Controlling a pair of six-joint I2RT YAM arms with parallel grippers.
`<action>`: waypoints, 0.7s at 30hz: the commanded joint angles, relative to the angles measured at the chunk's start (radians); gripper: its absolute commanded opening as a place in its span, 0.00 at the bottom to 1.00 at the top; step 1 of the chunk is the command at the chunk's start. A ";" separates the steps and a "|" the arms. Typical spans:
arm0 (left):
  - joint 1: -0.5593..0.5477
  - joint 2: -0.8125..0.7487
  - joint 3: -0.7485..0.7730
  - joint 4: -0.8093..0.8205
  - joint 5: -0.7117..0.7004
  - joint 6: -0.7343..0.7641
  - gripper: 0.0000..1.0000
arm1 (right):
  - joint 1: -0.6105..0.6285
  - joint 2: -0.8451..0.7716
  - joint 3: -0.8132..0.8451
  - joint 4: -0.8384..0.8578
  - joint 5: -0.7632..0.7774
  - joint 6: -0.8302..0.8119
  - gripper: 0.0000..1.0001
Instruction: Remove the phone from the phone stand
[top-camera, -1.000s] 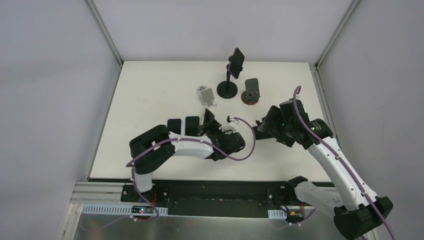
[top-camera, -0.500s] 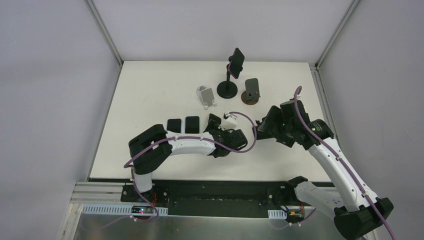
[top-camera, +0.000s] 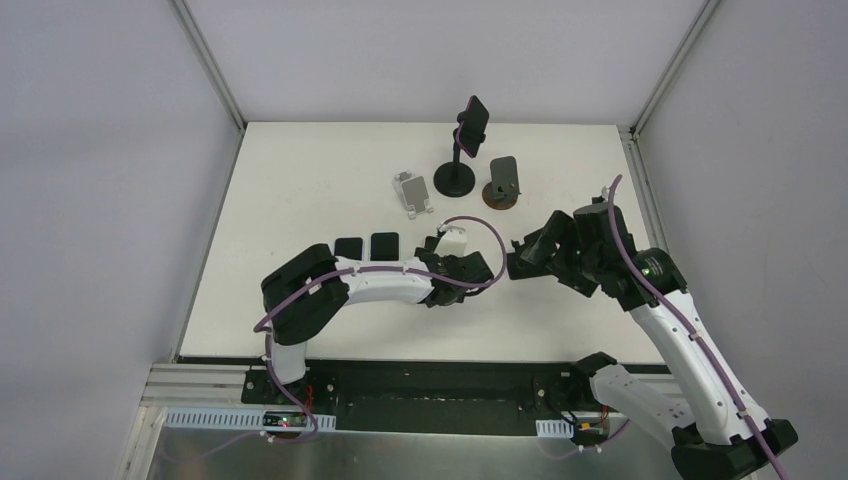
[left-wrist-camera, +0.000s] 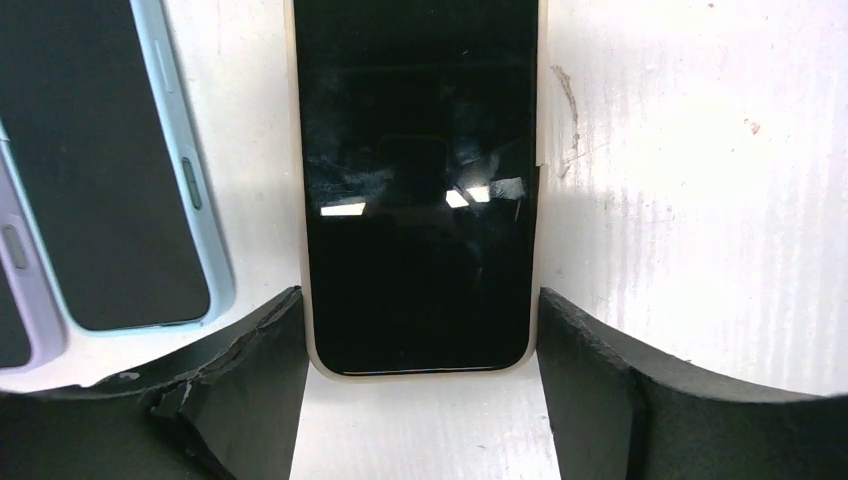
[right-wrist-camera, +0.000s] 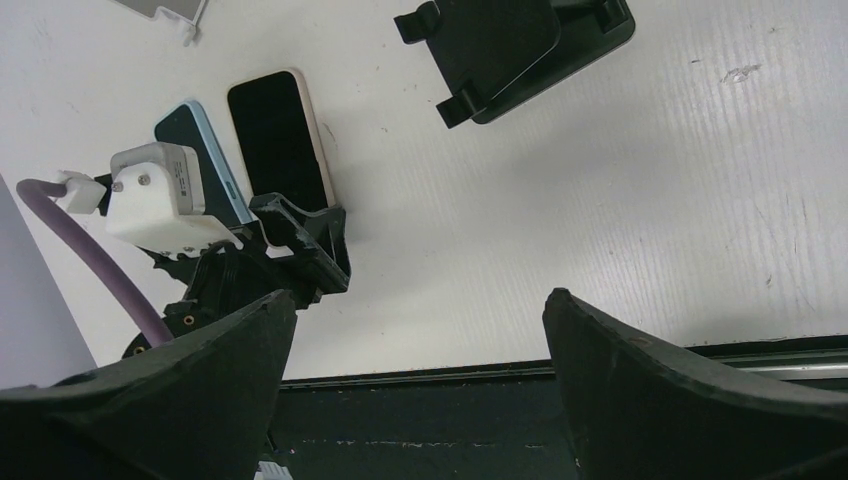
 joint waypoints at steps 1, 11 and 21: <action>0.036 0.013 0.006 -0.026 0.084 -0.083 0.00 | -0.006 -0.009 0.044 -0.027 0.016 0.011 0.98; 0.129 0.029 -0.014 -0.025 0.135 -0.156 0.00 | -0.006 -0.003 0.053 -0.037 0.017 0.011 0.98; 0.199 0.017 -0.057 -0.026 0.141 -0.162 0.00 | -0.007 0.016 0.054 -0.034 0.010 0.010 0.98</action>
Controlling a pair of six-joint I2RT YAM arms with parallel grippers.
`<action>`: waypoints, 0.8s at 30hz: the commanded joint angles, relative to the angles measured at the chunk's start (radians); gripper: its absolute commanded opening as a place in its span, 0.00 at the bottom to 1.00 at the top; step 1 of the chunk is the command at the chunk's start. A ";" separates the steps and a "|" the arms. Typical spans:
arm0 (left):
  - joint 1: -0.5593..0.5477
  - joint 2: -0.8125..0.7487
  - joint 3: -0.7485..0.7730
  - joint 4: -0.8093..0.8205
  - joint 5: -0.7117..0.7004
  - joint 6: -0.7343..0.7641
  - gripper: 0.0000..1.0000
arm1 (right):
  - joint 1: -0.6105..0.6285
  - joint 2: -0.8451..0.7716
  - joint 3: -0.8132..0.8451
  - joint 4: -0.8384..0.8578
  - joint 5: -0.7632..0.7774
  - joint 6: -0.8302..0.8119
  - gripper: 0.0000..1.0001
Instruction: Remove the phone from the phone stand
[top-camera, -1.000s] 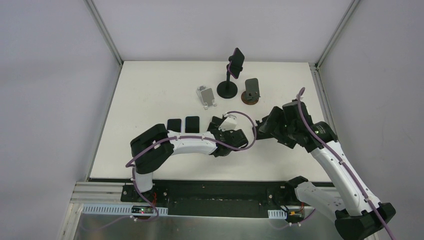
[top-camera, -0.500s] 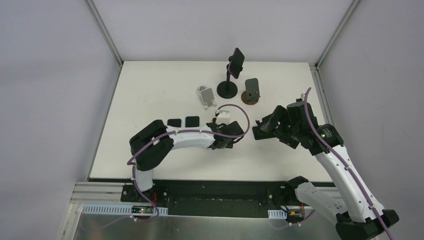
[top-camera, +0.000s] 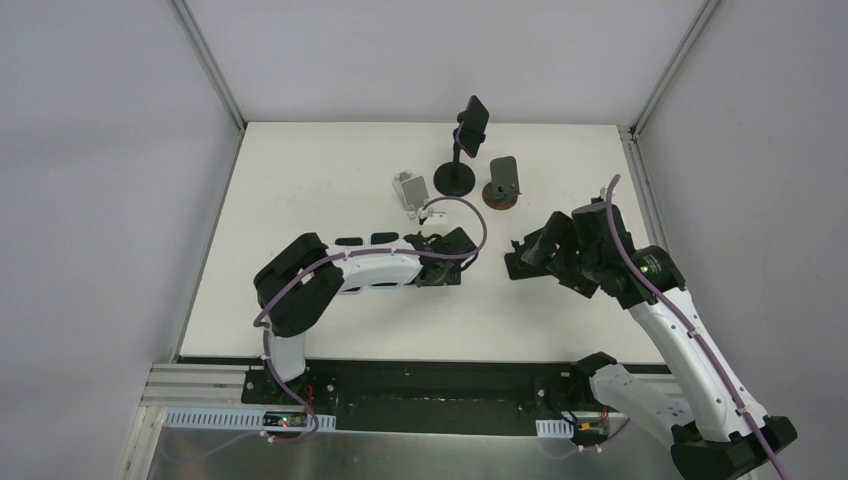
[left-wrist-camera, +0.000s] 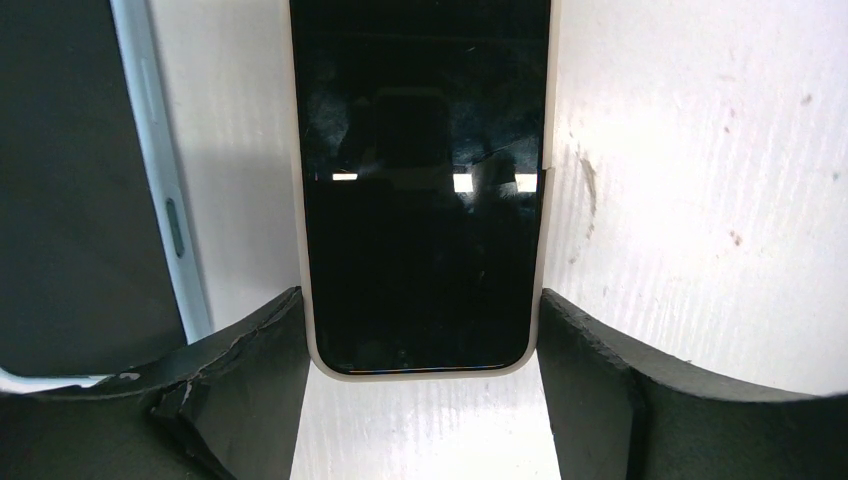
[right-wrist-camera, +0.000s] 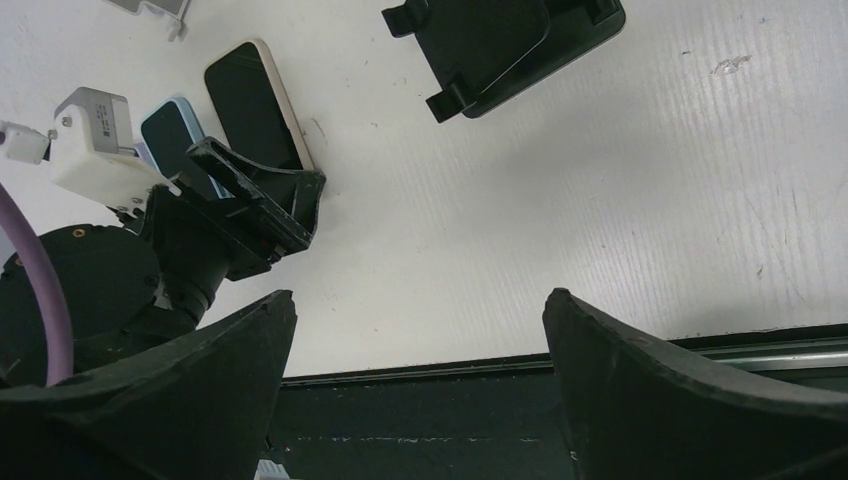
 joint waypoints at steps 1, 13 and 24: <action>0.065 0.018 -0.062 -0.048 0.001 -0.042 0.00 | -0.007 0.013 0.046 -0.011 0.004 0.009 0.98; 0.074 -0.007 -0.104 -0.048 0.010 -0.059 0.10 | -0.006 0.026 0.044 -0.003 -0.007 0.013 0.98; 0.071 -0.049 -0.176 -0.048 0.043 -0.056 0.45 | -0.007 0.033 0.025 0.022 -0.022 0.021 0.98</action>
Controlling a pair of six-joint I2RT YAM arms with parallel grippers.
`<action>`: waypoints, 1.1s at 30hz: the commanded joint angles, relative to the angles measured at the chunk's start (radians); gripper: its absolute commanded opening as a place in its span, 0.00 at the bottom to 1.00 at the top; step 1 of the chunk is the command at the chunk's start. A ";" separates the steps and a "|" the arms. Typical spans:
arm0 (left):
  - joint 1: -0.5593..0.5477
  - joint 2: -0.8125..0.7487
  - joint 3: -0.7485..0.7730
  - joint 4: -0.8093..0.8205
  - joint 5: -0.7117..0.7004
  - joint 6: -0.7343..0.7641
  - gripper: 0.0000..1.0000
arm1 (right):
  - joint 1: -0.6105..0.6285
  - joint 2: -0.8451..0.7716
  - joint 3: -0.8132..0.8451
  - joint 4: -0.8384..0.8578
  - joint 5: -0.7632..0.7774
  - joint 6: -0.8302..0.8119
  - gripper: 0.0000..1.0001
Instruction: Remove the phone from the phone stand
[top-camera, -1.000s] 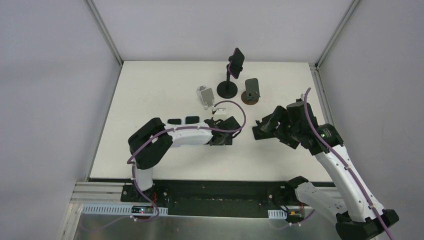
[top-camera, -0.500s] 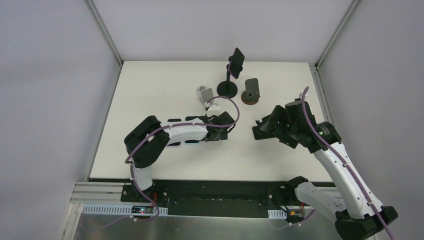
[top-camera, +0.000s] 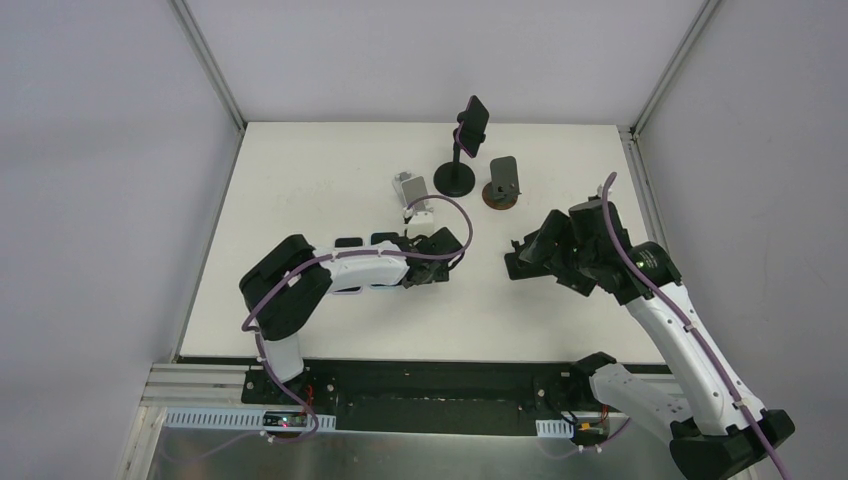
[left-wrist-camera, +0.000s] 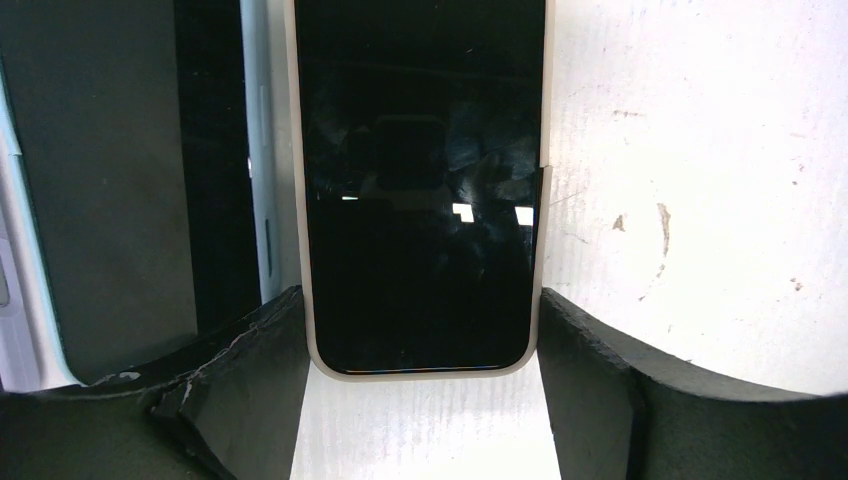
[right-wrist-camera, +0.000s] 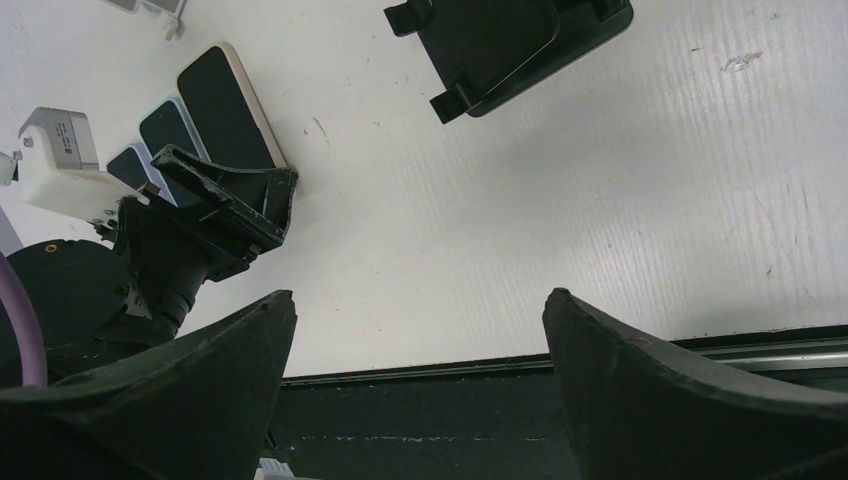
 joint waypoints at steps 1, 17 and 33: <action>0.018 0.009 -0.081 -0.107 0.051 -0.044 0.47 | -0.007 0.008 0.020 0.017 -0.015 0.016 0.98; -0.014 -0.028 -0.101 -0.105 0.092 0.017 0.51 | -0.007 0.011 0.006 0.026 -0.009 0.017 0.98; -0.028 -0.023 -0.093 -0.107 0.122 0.012 0.85 | -0.007 0.010 0.003 0.031 -0.009 0.021 0.98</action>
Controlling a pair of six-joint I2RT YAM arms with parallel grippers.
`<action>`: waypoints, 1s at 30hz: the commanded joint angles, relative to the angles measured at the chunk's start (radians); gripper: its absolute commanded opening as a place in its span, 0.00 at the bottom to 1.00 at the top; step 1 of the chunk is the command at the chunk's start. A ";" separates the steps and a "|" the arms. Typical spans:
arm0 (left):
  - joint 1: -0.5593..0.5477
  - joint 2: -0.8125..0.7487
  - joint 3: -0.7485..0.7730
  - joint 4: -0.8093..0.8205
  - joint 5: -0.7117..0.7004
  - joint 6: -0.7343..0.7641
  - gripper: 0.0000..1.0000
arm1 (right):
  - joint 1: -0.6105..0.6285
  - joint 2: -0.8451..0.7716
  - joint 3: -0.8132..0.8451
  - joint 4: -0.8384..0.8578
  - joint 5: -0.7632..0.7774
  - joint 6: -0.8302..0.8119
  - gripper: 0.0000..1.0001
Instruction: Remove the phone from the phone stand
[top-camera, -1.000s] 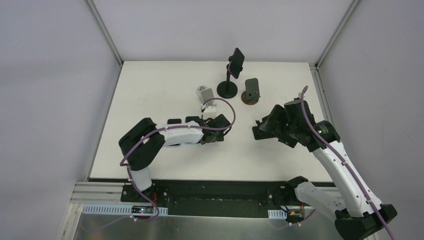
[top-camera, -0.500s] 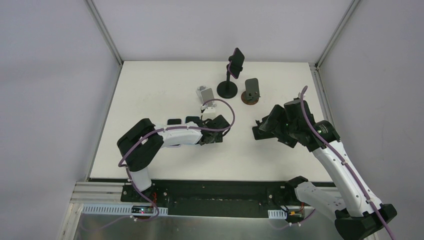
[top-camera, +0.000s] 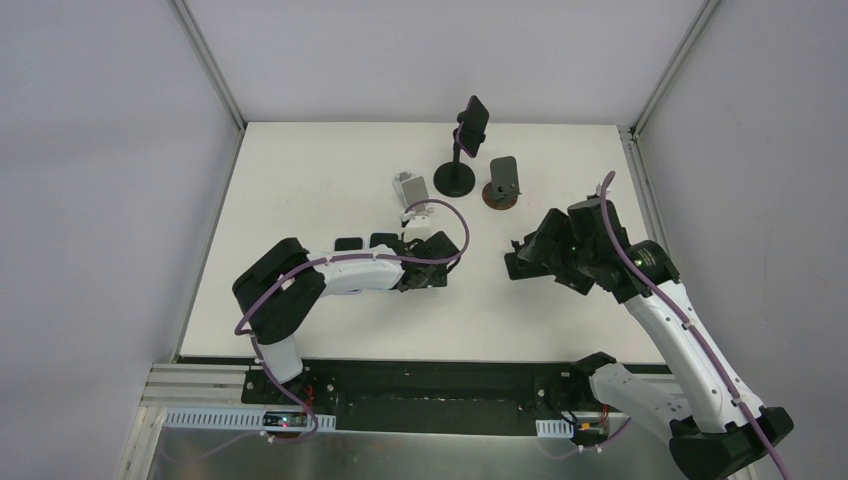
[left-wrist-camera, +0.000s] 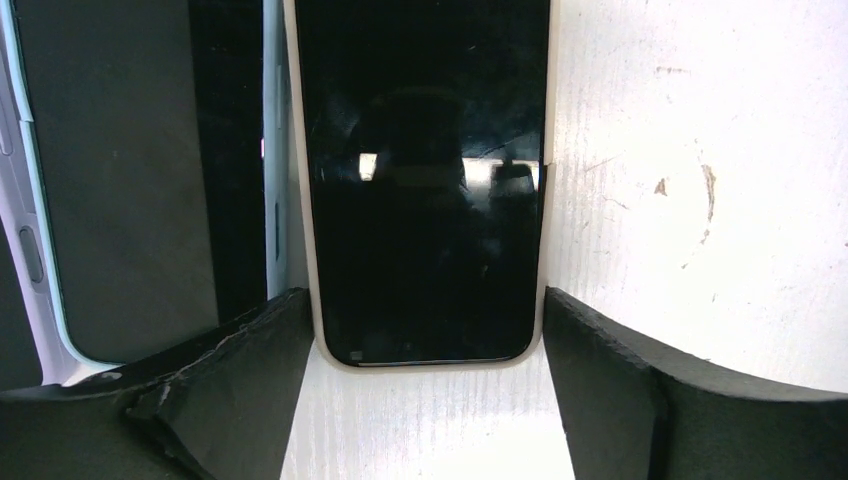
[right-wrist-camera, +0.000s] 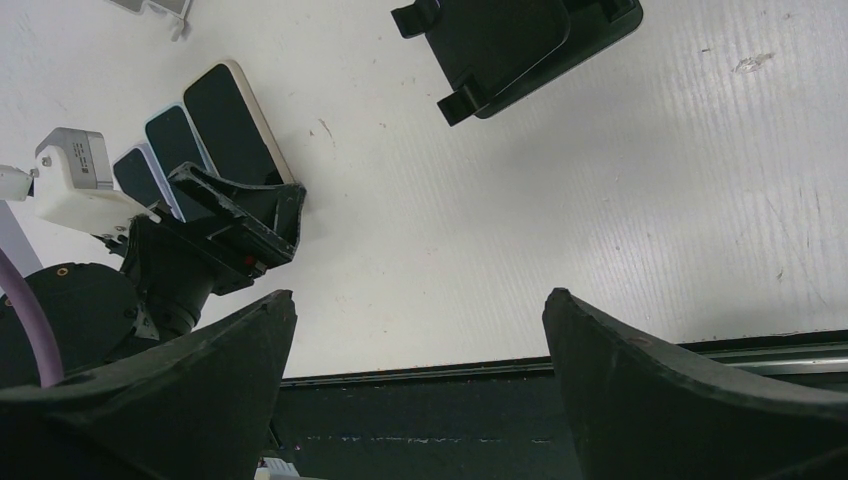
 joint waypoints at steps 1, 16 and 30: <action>-0.013 0.022 -0.036 -0.113 0.102 -0.020 0.96 | -0.006 -0.003 0.003 0.016 -0.003 0.014 0.98; -0.012 -0.047 0.031 -0.126 0.125 0.023 0.99 | -0.006 -0.003 0.023 0.006 0.005 0.006 0.98; -0.009 -0.151 0.162 -0.211 0.104 0.142 0.99 | -0.007 0.006 0.050 -0.002 0.039 0.000 0.99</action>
